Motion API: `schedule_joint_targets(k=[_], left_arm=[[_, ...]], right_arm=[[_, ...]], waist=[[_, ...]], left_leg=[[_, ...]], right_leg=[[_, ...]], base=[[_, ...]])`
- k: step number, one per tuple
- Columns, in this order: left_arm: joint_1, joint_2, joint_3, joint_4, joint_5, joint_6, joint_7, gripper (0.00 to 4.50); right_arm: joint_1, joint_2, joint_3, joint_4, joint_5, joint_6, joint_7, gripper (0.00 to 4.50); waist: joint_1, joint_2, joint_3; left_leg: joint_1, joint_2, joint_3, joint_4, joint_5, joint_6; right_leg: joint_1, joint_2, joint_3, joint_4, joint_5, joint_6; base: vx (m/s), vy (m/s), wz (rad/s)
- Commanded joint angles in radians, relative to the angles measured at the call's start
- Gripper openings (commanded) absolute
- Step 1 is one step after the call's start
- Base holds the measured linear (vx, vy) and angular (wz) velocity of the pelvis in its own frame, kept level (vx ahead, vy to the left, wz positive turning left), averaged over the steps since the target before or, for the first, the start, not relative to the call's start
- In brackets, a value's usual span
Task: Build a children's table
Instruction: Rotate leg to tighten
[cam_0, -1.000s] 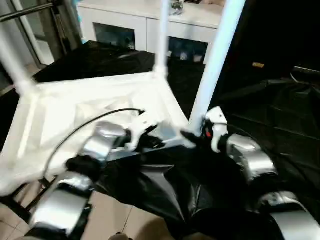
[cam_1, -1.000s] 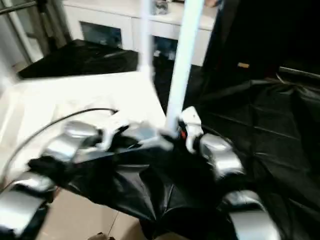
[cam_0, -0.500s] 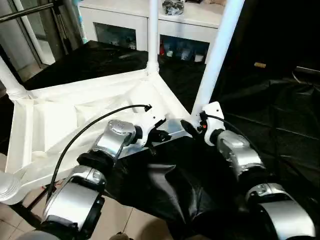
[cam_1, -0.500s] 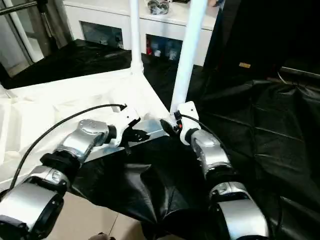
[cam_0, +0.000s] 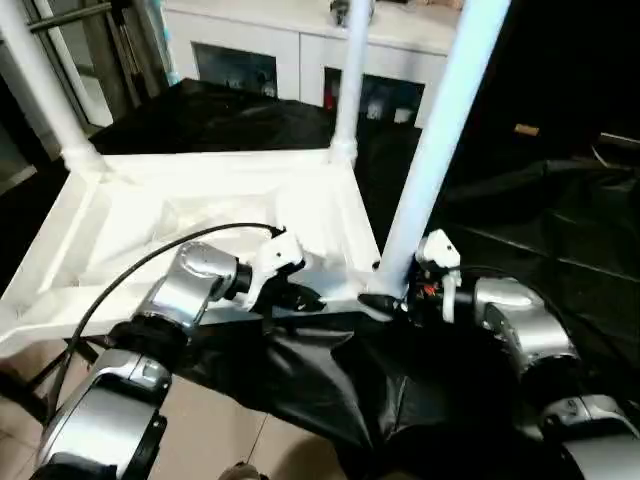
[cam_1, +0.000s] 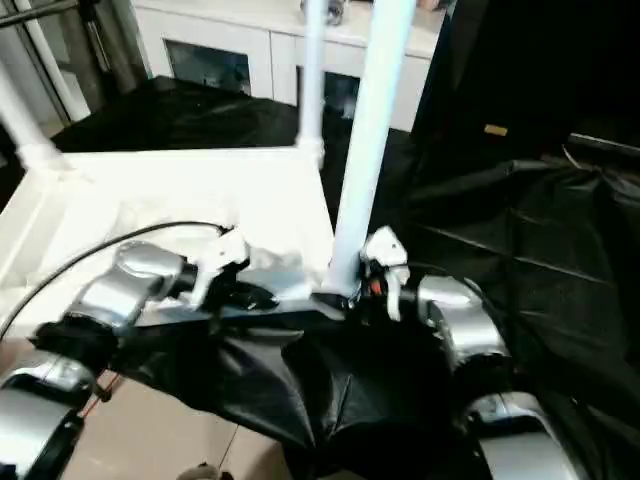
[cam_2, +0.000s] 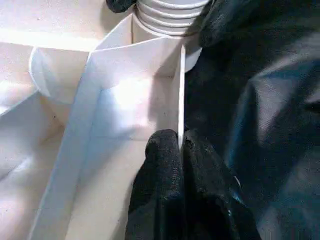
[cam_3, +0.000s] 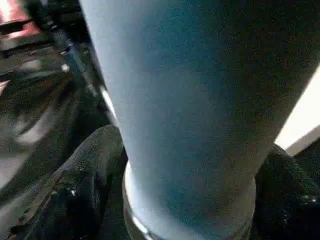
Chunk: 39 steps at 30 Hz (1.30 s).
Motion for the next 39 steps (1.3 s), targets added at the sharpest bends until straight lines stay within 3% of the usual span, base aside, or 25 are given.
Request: schedule_joint_targets(k=[1,7,12,16,18,19,20,21,22,24,27,30,35,36,39], left_arm=[[-0.006,-0.02,-0.011,-0.037,-0.043,-0.013,-0.012,0.0],[0.02,-0.001,-0.01,-0.086,-0.048,0.003,-0.037,0.0],[0.02,-0.022,0.001,-0.08,-0.041,0.008,0.01,0.0],[-0.004,-0.059,0.024,-0.039,-0.024,0.022,0.125,0.0],[-0.036,-0.092,0.04,0.008,-0.008,0.041,0.222,0.0],[-0.036,-0.092,0.04,0.008,-0.008,0.041,0.222,0.0],[-0.075,-0.126,0.057,0.063,0.005,0.058,0.321,0.0],[-0.075,-0.126,0.057,0.063,0.005,0.058,0.321,0.0],[-0.108,-0.159,0.072,0.113,0.013,0.064,0.419,0.0],[-0.125,-0.181,0.083,0.139,0.012,0.071,0.467,0.0],[-0.149,-0.224,0.094,0.174,0.018,0.074,0.55,0.0],[-0.156,-0.246,0.092,0.19,0.016,0.062,0.56,0.0],[-0.146,-0.253,0.076,0.194,0.014,0.031,0.519,0.0],[-0.146,-0.253,0.076,0.194,0.014,0.031,0.519,0.0],[-0.135,-0.241,0.067,0.19,0.011,0.005,0.473,0.0]], right_arm=[[0.013,0.017,0.074,-0.043,0.0,0.017,0.086,3.41],[0.036,-0.001,0.089,-0.097,0.009,0.063,0.133,2.98],[0.036,0.011,0.088,-0.095,0.0,0.072,0.1,2.77],[0.011,0.051,0.06,-0.019,-0.055,0.064,-0.078,2.74],[-0.029,0.098,0.019,0.073,-0.092,0.073,-0.3,2.74],[-0.029,0.098,0.019,0.073,-0.092,0.073,-0.3,2.74],[-0.065,0.143,-0.026,0.153,-0.1,0.092,-0.485,2.73],[-0.065,0.143,-0.026,0.153,-0.1,0.092,-0.485,2.73],[-0.092,0.18,-0.067,0.213,-0.088,0.114,-0.636,2.73],[-0.107,0.202,-0.092,0.245,-0.074,0.131,-0.713,2.73],[-0.119,0.243,-0.082,0.276,-0.09,0.106,-0.78,2.73],[-0.128,0.266,-0.075,0.294,-0.098,0.081,-0.778,3.42],[-0.152,0.28,-0.078,0.313,-0.099,0.07,-0.756,3.65],[-0.152,0.28,-0.078,0.313,-0.099,0.07,-0.756,3.88],[-0.159,0.256,-0.049,0.316,-0.133,0.021,-0.738,3.88]], waist=[[0.002,-0.011,-0.058],[0.006,-0.013,-0.06],[0.012,-0.012,-0.06],[0.008,-0.013,-0.057],[0.005,-0.013,-0.055],[-0.002,-0.012,-0.055],[-0.006,-0.011,-0.057],[-0.013,-0.011,-0.058],[-0.014,-0.007,-0.058],[-0.017,-0.01,-0.059],[-0.013,-0.005,-0.064],[-0.012,-0.002,-0.064],[-0.017,-0.003,-0.06],[-0.017,-0.003,-0.06],[-0.018,-0.006,-0.06]], left_leg=[[0.011,0.031,-0.003,-0.062,-0.232,0.055],[0.01,0.031,-0.002,-0.06,-0.197,0.064],[0.012,0.031,-0.002,-0.06,-0.205,0.054],[0.015,0.028,-0.004,-0.063,-0.229,0.031],[0.014,0.027,-0.005,-0.065,-0.24,0.023],[0.017,0.024,-0.007,-0.068,-0.251,0.003],[0.018,0.024,-0.009,-0.068,-0.251,-0.005],[0.019,0.024,-0.008,-0.068,-0.253,-0.01],[0.018,0.024,-0.01,-0.068,-0.248,-0.013],[0.019,0.021,-0.008,-0.067,-0.247,-0.011],[0.013,0.02,-0.006,-0.062,-0.212,0.011],[0.012,0.02,-0.005,-0.06,-0.197,0.025],[0.014,0.02,-0.007,-0.065,-0.253,0.022],[0.014,0.021,-0.007,-0.065,-0.254,0.021],[0.014,0.022,-0.007,-0.066,-0.255,0.021]], right_leg=[[0.049,-0.07,0.043,-0.075,-0.209,-0.222],[0.047,-0.067,0.043,-0.07,-0.171,-0.223],[0.046,-0.069,0.043,-0.072,-0.193,-0.216],[0.044,-0.072,0.044,-0.079,-0.256,-0.199],[0.042,-0.072,0.045,-0.083,-0.297,-0.183],[0.04,-0.071,0.044,-0.084,-0.32,-0.178],[0.041,-0.073,0.044,-0.085,-0.326,-0.174],[0.039,-0.071,0.046,-0.085,-0.307,-0.18],[0.041,-0.072,0.046,-0.083,-0.295,-0.182],[0.041,-0.07,0.046,-0.085,-0.283,-0.183],[0.047,-0.068,0.047,-0.077,-0.187,-0.195],[0.048,-0.066,0.046,-0.074,-0.14,-0.207],[0.048,-0.068,0.044,-0.084,-0.229,-0.191],[0.049,-0.069,0.045,-0.084,-0.231,-0.191],[0.047,-0.068,0.045,-0.084,-0.225,-0.193]], base=[[0.0,0.0,0.0],[0.0,0.0,0.0],[0.0,0.0,0.0],[0.0,0.0,0.0],[0.0,0.0,0.0],[0.0,0.0,0.0],[0.0,0.0,0.0],[0.0,0.0,0.0],[0.0,0.0,0.0],[0.0,0.0,0.0],[0.0,0.0,0.0],[0.0,0.0,0.0],[0.0,0.0,0.0],[0.0,0.0,0.0],[0.0,0.0,0.0]])
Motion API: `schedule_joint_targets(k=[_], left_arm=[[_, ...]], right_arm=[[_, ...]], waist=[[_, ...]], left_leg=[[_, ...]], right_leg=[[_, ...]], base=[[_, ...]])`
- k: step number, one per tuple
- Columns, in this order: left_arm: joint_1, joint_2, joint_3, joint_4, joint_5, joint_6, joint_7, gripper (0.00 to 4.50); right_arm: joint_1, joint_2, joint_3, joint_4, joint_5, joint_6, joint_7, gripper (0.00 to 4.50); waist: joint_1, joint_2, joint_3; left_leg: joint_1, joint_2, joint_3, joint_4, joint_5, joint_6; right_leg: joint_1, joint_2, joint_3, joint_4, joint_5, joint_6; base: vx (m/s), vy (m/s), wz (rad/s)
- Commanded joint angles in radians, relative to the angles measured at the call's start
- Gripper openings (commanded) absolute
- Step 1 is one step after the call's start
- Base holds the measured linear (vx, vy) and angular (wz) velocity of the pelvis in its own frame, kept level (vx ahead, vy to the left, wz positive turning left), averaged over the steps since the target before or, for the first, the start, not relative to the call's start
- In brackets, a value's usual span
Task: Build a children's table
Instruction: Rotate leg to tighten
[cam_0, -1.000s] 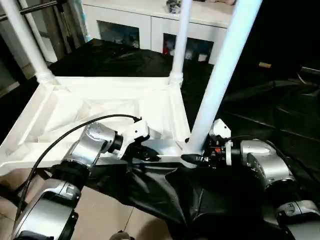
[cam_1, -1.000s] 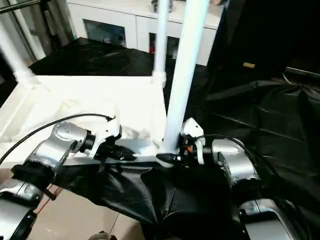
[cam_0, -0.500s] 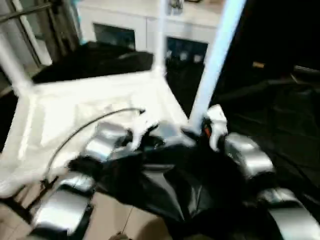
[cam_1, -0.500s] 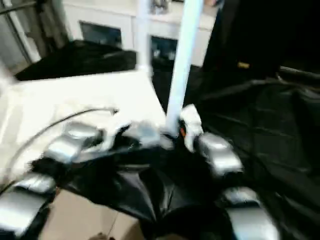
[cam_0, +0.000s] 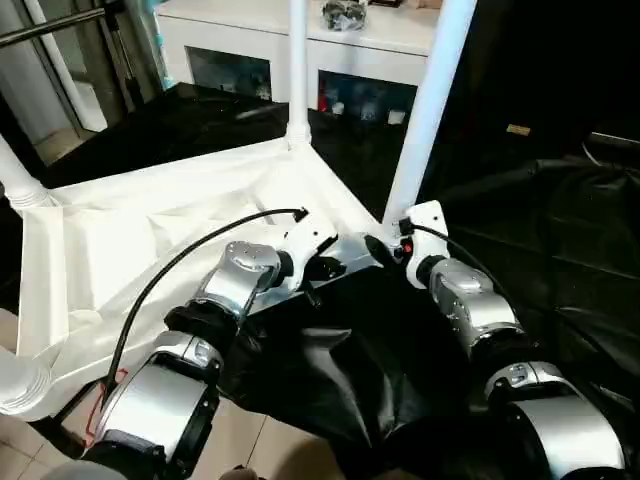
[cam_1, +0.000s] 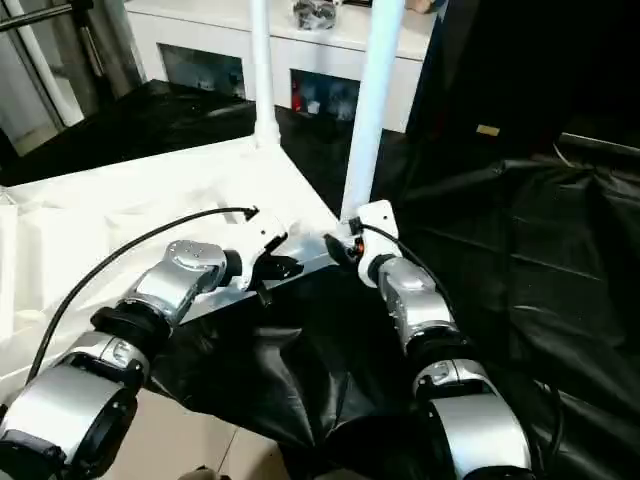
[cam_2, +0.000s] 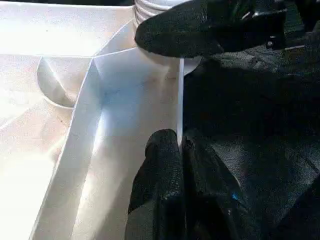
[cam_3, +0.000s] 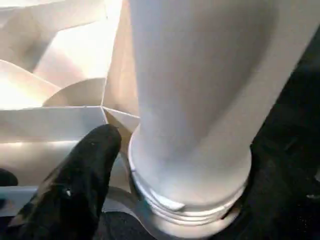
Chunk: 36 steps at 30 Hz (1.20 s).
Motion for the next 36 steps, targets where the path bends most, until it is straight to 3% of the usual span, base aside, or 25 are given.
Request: schedule_joint_targets(k=[1,4,7,9,15,21,23,26,31,36], left_arm=[[0.005,-0.025,0.003,-0.028,-0.045,-0.07,-0.06,0.0],[0.021,-0.007,-0.004,-0.046,-0.053,-0.092,-0.114,0.0],[0.055,0.039,-0.019,-0.085,-0.07,-0.108,-0.23,0.0],[0.063,0.051,-0.023,-0.096,-0.073,-0.105,-0.257,0.0],[0.102,0.127,-0.049,-0.148,-0.076,-0.122,-0.388,0.0],[0.13,0.184,-0.055,-0.201,-0.085,-0.12,-0.482,0.0],[0.139,0.198,-0.059,-0.221,-0.093,-0.111,-0.513,0.0],[0.154,0.213,-0.064,-0.253,-0.101,-0.098,-0.541,0.0],[0.162,0.216,-0.066,-0.265,-0.103,-0.096,-0.543,0.0],[0.168,0.209,-0.063,-0.275,-0.102,-0.085,-0.521,0.0]], right_arm=[[0.023,0.016,0.096,0.029,-0.038,-0.023,0.128,3.88],[0.034,-0.011,0.104,-0.004,-0.024,-0.048,0.209,3.88],[0.065,-0.074,0.117,-0.074,0.005,-0.089,0.412,3.88],[0.073,-0.09,0.121,-0.089,0.009,-0.095,0.457,3.88],[0.117,-0.167,0.149,-0.181,0.057,-0.087,0.663,3.88],[0.165,-0.223,0.183,-0.282,0.083,-0.035,0.842,3.88],[0.173,-0.232,0.19,-0.299,0.087,-0.019,0.872,3.56],[0.179,-0.238,0.194,-0.32,0.097,0.009,0.901,3.51],[0.188,-0.24,0.202,-0.337,0.107,0.027,0.909,2.95],[0.214,-0.237,0.206,-0.378,0.115,0.076,0.922,2.79]], waist=[[-0.002,-0.011,-0.057],[0.001,-0.01,-0.059],[0.01,-0.014,-0.063],[0.009,-0.011,-0.062],[0.011,-0.013,-0.058],[0.011,-0.016,-0.057],[0.012,-0.013,-0.057],[0.012,-0.015,-0.057],[0.014,-0.016,-0.057],[0.019,-0.015,-0.057]], left_leg=[[0.01,0.023,-0.006,-0.064,-0.25,0.026],[0.006,0.024,-0.006,-0.061,-0.229,0.044],[0.003,0.026,-0.002,-0.054,-0.171,0.083],[0.002,0.027,-0.001,-0.053,-0.154,0.093],[0.006,0.03,-0.002,-0.057,-0.205,0.076],[0.005,0.032,-0.002,-0.058,-0.205,0.077],[0.006,0.034,-0.003,-0.06,-0.211,0.073],[0.007,0.033,-0.002,-0.059,-0.2,0.071],[0.008,0.032,-0.002,-0.058,-0.198,0.064],[0.008,0.033,-0.002,-0.058,-0.187,0.065]], right_leg=[[0.046,-0.07,0.043,-0.083,-0.218,-0.197],[0.052,-0.069,0.043,-0.077,-0.174,-0.205],[0.057,-0.067,0.041,-0.065,-0.078,-0.227],[0.053,-0.064,0.04,-0.061,-0.05,-0.238],[0.053,-0.066,0.039,-0.071,-0.15,-0.232],[0.049,-0.067,0.039,-0.069,-0.156,-0.232],[0.048,-0.068,0.04,-0.069,-0.17,-0.23],[0.047,-0.066,0.04,-0.068,-0.156,-0.235],[0.047,-0.067,0.041,-0.068,-0.158,-0.234],[0.047,-0.067,0.042,-0.067,-0.153,-0.225]], base=[[0.0,0.0,0.0],[0.0,0.0,0.0],[0.0,0.0,0.0],[0.0,0.0,0.0],[0.0,0.0,0.0],[0.0,0.0,0.0],[0.0,0.0,0.0],[0.0,0.0,0.0],[0.0,0.0,0.0],[0.0,0.0,0.0]])
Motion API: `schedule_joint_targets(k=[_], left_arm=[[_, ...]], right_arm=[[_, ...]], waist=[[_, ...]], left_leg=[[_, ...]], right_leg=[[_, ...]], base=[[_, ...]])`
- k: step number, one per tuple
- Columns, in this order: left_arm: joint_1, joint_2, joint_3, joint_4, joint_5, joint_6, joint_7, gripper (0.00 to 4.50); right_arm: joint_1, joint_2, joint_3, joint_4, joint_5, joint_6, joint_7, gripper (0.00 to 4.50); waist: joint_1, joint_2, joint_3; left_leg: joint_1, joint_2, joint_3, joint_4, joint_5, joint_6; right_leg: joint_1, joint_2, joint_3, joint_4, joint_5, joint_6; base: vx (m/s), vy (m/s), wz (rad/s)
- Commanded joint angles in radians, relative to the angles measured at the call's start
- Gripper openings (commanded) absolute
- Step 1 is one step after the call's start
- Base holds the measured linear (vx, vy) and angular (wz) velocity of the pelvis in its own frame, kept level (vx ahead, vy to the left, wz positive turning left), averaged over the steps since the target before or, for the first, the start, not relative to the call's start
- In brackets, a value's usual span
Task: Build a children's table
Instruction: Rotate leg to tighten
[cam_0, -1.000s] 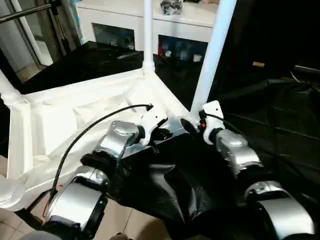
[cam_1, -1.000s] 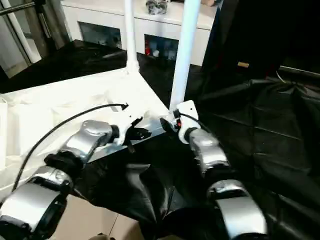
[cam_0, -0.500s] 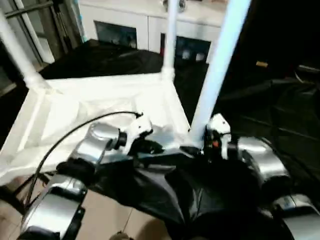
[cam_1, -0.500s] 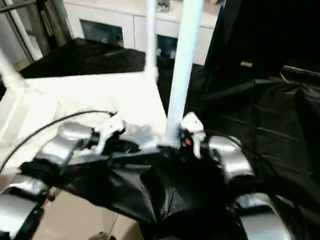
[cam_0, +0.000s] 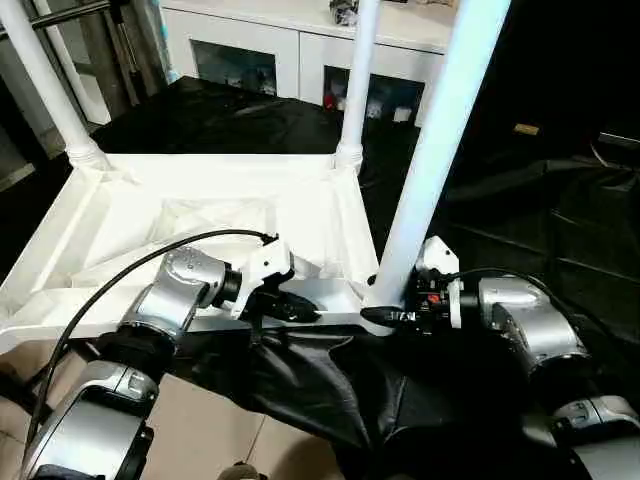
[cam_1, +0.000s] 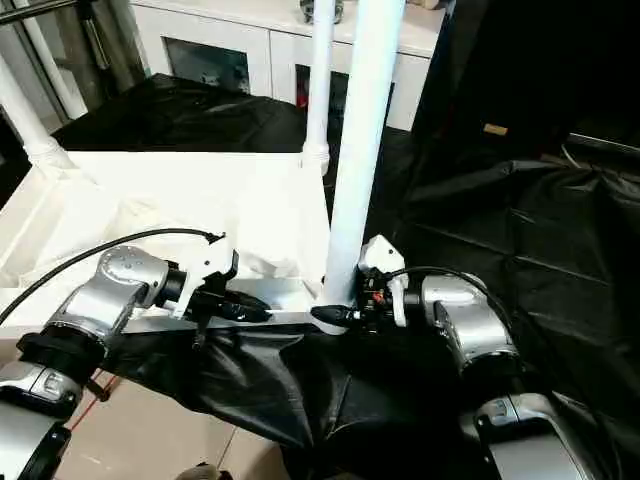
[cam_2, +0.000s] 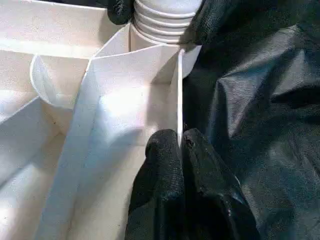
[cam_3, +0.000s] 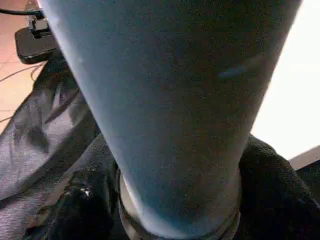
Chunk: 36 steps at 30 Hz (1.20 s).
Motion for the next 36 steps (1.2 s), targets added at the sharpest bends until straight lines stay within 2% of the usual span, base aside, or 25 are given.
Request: schedule_joint_targets(k=[1,4,7,9,10,11,12,13,14,17,18,19,22,23,25,28,30,32,36], left_arm=[[-0.002,-0.024,-0.004,-0.027,-0.017,0.016,0.033,0.0],[-0.016,-0.053,0.014,-0.006,-0.008,0.038,0.115,0.0],[-0.052,-0.102,0.04,0.04,0.006,0.065,0.245,0.0],[-0.085,-0.137,0.054,0.085,0.02,0.075,0.345,0.0],[-0.099,-0.15,0.058,0.104,0.025,0.078,0.383,0.0],[-0.106,-0.157,0.059,0.112,0.029,0.079,0.4,0.0],[-0.122,-0.176,0.063,0.132,0.033,0.087,0.439,0.0],[-0.134,-0.189,0.065,0.145,0.035,0.094,0.466,0.0],[-0.154,-0.22,0.067,0.166,0.042,0.099,0.528,0.0],[-0.168,-0.256,0.068,0.18,0.048,0.103,0.575,0.0],[-0.168,-0.256,0.068,0.18,0.048,0.103,0.575,0.0],[-0.171,-0.272,0.057,0.186,0.053,0.09,0.574,0.0],[-0.167,-0.276,0.045,0.185,0.058,0.074,0.549,0.0],[-0.164,-0.272,0.041,0.183,0.057,0.067,0.534,0.0],[-0.16,-0.267,0.038,0.182,0.054,0.059,0.518,0.0],[-0.147,-0.245,0.026,0.171,0.049,0.046,0.468,0.0],[-0.136,-0.227,0.023,0.156,0.043,0.039,0.425,0.0],[-0.122,-0.2,0.017,0.137,0.037,0.028,0.366,0.0],[-0.096,-0.151,0.01,0.099,0.016,0.007,0.253,0.0]], right_arm=[[0.021,0.019,0.037,-0.037,0.01,0.036,0.045,2.77],[0.015,0.054,0.017,0.003,-0.009,0.034,-0.072,2.76],[-0.023,0.112,-0.012,0.106,-0.074,0.02,-0.321,2.76],[-0.049,0.154,-0.036,0.165,-0.091,0.019,-0.473,2.75],[-0.06,0.172,-0.049,0.188,-0.094,0.023,-0.533,2.75],[-0.067,0.183,-0.059,0.198,-0.092,0.032,-0.568,2.75],[-0.081,0.21,-0.077,0.219,-0.087,0.044,-0.635,2.74],[-0.09,0.228,-0.089,0.232,-0.084,0.052,-0.681,2.74],[-0.113,0.266,-0.107,0.269,-0.088,0.061,-0.792,2.74],[-0.138,0.303,-0.105,0.313,-0.109,0.028,-0.877,2.74],[-0.138,0.303,-0.105,0.313,-0.109,0.028,-0.877,2.74],[-0.151,0.321,-0.11,0.34,-0.106,0.008,-0.876,3.3],[-0.163,0.327,-0.116,0.355,-0.103,0.005,-0.858,3.53],[-0.166,0.323,-0.116,0.357,-0.103,0.002,-0.849,3.53],[-0.169,0.318,-0.118,0.357,-0.102,-0.005,-0.842,3.86],[-0.172,0.297,-0.108,0.352,-0.102,-0.047,-0.792,3.95],[-0.165,0.273,-0.101,0.332,-0.094,-0.071,-0.71,3.95],[-0.141,0.233,-0.079,0.284,-0.085,-0.102,-0.576,3.95],[-0.09,0.161,-0.05,0.187,-0.04,-0.111,-0.348,3.95]], waist=[[0.002,-0.01,-0.063],[0.005,-0.01,-0.061],[0.001,-0.008,-0.057],[-0.006,-0.008,-0.056],[-0.013,-0.007,-0.055],[-0.018,-0.007,-0.057],[-0.019,-0.008,-0.058],[-0.019,-0.007,-0.057],[-0.019,-0.005,-0.059],[-0.02,-0.005,-0.06],[-0.019,-0.004,-0.06],[-0.018,-0.004,-0.063],[-0.019,-0.005,-0.063],[-0.018,-0.004,-0.063],[-0.019,-0.004,-0.062],[-0.019,-0.004,-0.062],[-0.02,-0.004,-0.063],[-0.019,-0.002,-0.066],[-0.012,-0.006,-0.067]], left_leg=[[0.012,0.03,-0.002,-0.056,-0.186,0.064],[0.013,0.03,-0.002,-0.056,-0.193,0.057],[0.017,0.028,-0.005,-0.062,-0.23,0.022],[0.019,0.025,-0.008,-0.066,-0.258,-0.003],[0.023,0.025,-0.008,-0.067,-0.275,-0.015],[0.022,0.023,-0.011,-0.067,-0.285,-0.02],[0.021,0.024,-0.011,-0.067,-0.282,-0.017],[0.022,0.024,-0.009,-0.067,-0.277,-0.013],[0.022,0.022,-0.009,-0.065,-0.278,-0.009],[0.019,0.023,-0.009,-0.065,-0.261,-0.01],[0.019,0.023,-0.009,-0.066,-0.259,-0.009],[0.019,0.023,-0.008,-0.063,-0.251,-0.004],[0.014,0.022,-0.008,-0.063,-0.23,0.011],[0.014,0.022,-0.008,-0.063,-0.229,0.014],[0.015,0.022,-0.007,-0.063,-0.234,0.016],[0.014,0.023,-0.008,-0.064,-0.249,0.017],[0.014,0.024,-0.008,-0.064,-0.241,0.019],[0.011,0.024,-0.007,-0.06,-0.216,0.035],[0.008,0.026,-0.002,-0.053,-0.176,0.078]], right_leg=[[0.05,-0.067,0.043,-0.067,-0.15,-0.226],[0.049,-0.068,0.044,-0.069,-0.168,-0.221],[0.044,-0.072,0.044,-0.078,-0.246,-0.208],[0.043,-0.072,0.044,-0.083,-0.304,-0.188],[0.039,-0.072,0.045,-0.088,-0.328,-0.181],[0.042,-0.072,0.045,-0.089,-0.342,-0.174],[0.044,-0.072,0.045,-0.089,-0.334,-0.172],[0.039,-0.07,0.047,-0.09,-0.315,-0.172],[0.042,-0.071,0.047,-0.088,-0.306,-0.174],[0.043,-0.069,0.047,-0.085,-0.264,-0.179],[0.043,-0.07,0.047,-0.086,-0.259,-0.179],[0.045,-0.07,0.047,-0.082,-0.234,-0.182],[0.05,-0.066,0.046,-0.076,-0.167,-0.195],[0.051,-0.066,0.046,-0.076,-0.164,-0.196],[0.05,-0.068,0.046,-0.077,-0.166,-0.199],[0.051,-0.069,0.046,-0.079,-0.191,-0.196],[0.052,-0.068,0.046,-0.077,-0.174,-0.201],[0.056,-0.068,0.045,-0.07,-0.113,-0.216],[0.061,-0.063,0.042,-0.06,-0.029,-0.243]], base=[[0.0,0.0,0.0],[0.0,0.0,0.0],[0.0,0.0,0.0],[0.0,0.0,0.0],[0.0,0.0,0.0],[0.0,0.0,0.0],[0.0,0.0,0.0],[0.0,0.0,0.0],[0.0,0.0,0.0],[0.0,0.0,0.0],[0.0,0.0,0.0],[0.0,0.0,0.0],[0.0,0.0,0.0],[0.0,0.0,0.0],[0.0,0.0,0.0],[0.0,0.0,0.0],[0.0,0.0,0.0],[0.0,0.0,0.0],[0.0,0.0,0.0]])
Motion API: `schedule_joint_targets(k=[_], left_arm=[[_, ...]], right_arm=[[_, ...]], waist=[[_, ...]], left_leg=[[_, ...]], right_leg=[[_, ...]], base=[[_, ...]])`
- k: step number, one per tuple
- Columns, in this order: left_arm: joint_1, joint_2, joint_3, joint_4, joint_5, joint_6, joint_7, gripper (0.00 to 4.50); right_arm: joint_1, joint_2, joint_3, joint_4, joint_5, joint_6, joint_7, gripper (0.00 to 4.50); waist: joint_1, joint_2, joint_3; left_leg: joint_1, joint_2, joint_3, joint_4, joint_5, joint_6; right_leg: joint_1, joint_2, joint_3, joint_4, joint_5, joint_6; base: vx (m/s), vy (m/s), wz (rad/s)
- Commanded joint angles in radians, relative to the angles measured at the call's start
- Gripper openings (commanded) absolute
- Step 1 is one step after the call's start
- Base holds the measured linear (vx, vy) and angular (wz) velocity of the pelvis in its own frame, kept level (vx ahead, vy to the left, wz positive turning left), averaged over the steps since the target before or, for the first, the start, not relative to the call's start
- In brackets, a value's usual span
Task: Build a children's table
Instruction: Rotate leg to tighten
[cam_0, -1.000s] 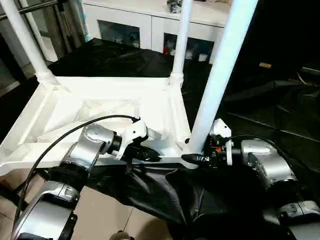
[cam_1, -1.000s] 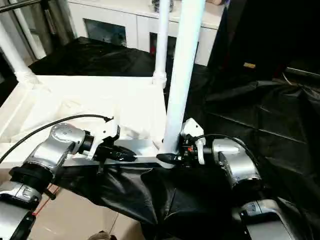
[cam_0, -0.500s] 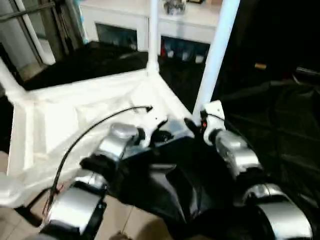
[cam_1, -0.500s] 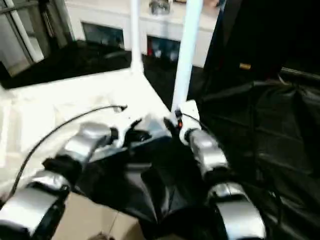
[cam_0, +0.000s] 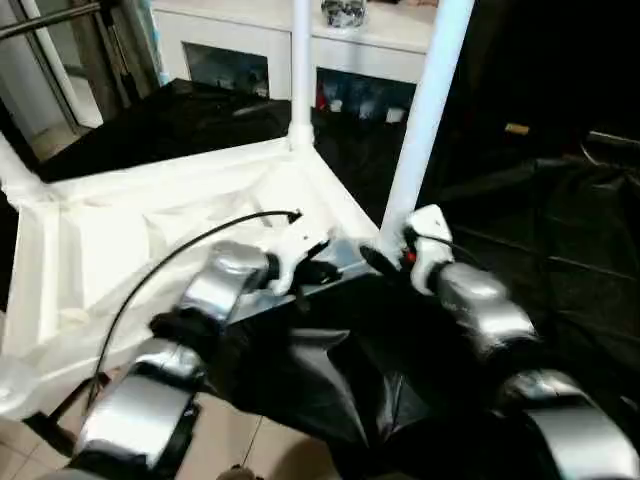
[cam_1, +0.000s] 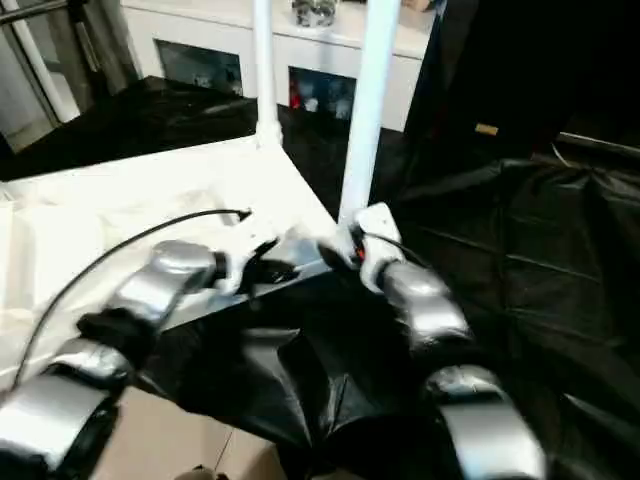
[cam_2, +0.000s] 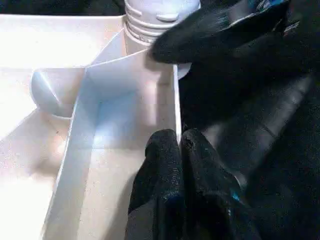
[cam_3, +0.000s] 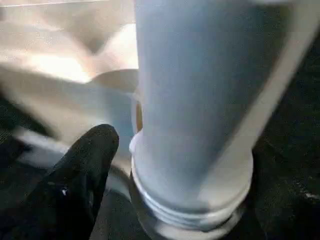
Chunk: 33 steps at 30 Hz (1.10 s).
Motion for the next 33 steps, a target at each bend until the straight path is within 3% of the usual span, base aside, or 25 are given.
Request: schedule_joint_targets(k=[1,3,7,12,24,30,32,33], left_arm=[[0.011,-0.012,-0.027,-0.053,-0.042,-0.032,-0.093,0.0],[0.019,0.003,-0.033,-0.067,-0.049,-0.03,-0.131,0.0],[0.036,0.041,-0.042,-0.088,-0.051,-0.043,-0.196,0.0],[0.061,0.08,-0.047,-0.125,-0.06,-0.04,-0.267,0.0],[0.085,0.097,-0.05,-0.168,-0.073,-0.021,-0.296,0.0],[0.057,0.05,-0.023,-0.116,-0.055,-0.014,-0.167,0.0],[0.032,0.026,-0.01,-0.079,-0.038,-0.004,-0.087,0.0],[0.032,0.026,-0.01,-0.079,-0.038,-0.004,-0.087,0.0]], right_arm=[[0.022,0.005,0.076,-0.063,0.03,0.001,0.18,3.95],[0.037,-0.017,0.085,-0.089,0.04,0.006,0.244,3.95],[0.068,-0.063,0.111,-0.149,0.053,0.016,0.363,3.95],[0.095,-0.093,0.127,-0.216,0.074,0.057,0.453,3.95],[0.123,-0.091,0.141,-0.277,0.091,0.124,0.494,2.93],[0.116,-0.043,0.117,-0.212,0.051,0.137,0.321,2.72],[0.084,0.0,0.093,-0.126,0.002,0.125,0.127,2.7],[0.084,0.0,0.093,-0.126,0.002,0.125,0.127,2.7]], waist=[[0.006,-0.005,-0.064],[0.008,-0.003,-0.063],[0.013,-0.003,-0.058],[0.017,-0.004,-0.059],[0.027,-0.004,-0.06],[0.025,-0.004,-0.057],[0.02,-0.003,-0.056],[0.017,-0.001,-0.054]], left_leg=[[0.007,0.026,-0.002,-0.051,-0.172,0.082],[0.008,0.029,-0.002,-0.051,-0.174,0.087],[0.013,0.033,-0.003,-0.056,-0.228,0.064],[0.012,0.033,-0.003,-0.058,-0.226,0.059],[0.014,0.032,-0.003,-0.057,-0.206,0.047],[0.015,0.03,-0.004,-0.059,-0.222,0.03],[0.019,0.028,-0.007,-0.064,-0.257,0.004],[0.02,0.027,-0.007,-0.065,-0.27,-0.003]], right_leg=[[0.061,-0.064,0.041,-0.06,-0.031,-0.246],[0.058,-0.065,0.041,-0.059,-0.043,-0.253],[0.052,-0.068,0.042,-0.07,-0.143,-0.245],[0.051,-0.068,0.043,-0.069,-0.159,-0.231],[0.048,-0.068,0.043,-0.067,-0.148,-0.228],[0.045,-0.069,0.044,-0.072,-0.184,-0.217],[0.042,-0.073,0.045,-0.08,-0.274,-0.195],[0.04,-0.072,0.045,-0.082,-0.295,-0.19]], base=[[0.0,0.0,0.0],[0.0,0.0,0.0],[0.0,0.0,0.0],[0.0,0.0,0.0],[0.0,0.0,0.0],[0.0,0.0,0.0],[0.0,0.0,0.0],[0.0,0.0,0.0]])
